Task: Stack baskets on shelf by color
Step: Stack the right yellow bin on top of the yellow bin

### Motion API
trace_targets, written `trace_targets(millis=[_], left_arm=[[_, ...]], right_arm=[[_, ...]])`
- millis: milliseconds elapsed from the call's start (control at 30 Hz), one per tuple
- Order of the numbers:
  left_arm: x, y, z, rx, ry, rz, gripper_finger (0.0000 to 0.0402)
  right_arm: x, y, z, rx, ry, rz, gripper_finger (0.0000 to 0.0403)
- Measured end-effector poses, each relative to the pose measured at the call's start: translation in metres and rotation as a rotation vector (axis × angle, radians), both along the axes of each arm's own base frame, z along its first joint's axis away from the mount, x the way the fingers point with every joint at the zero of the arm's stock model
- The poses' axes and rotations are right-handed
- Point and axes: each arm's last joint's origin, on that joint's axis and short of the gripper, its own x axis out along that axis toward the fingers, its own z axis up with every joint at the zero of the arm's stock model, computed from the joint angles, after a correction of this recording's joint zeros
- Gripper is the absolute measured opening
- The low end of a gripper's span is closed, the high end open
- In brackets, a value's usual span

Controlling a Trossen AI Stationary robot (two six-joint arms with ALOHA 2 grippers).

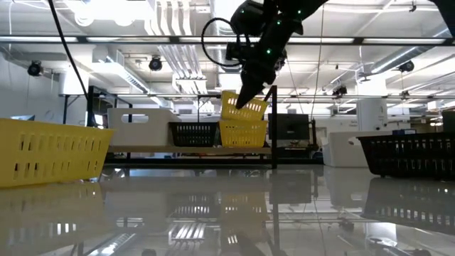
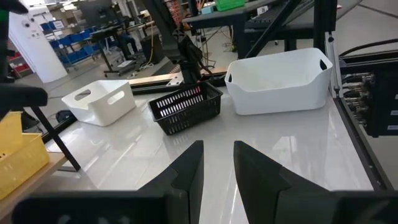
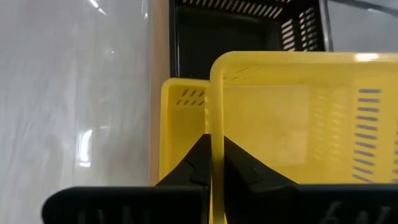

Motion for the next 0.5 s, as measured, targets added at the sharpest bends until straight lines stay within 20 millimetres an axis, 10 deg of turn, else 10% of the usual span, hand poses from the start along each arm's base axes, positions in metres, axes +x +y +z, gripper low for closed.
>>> trace_targets(millis=[500], left_arm=[[0.0,0.0,0.0,-0.001,0.0,0.001,0.0072]], right_arm=[[0.008,-0.003,-0.023,0.022,0.055,-0.024,0.0029]])
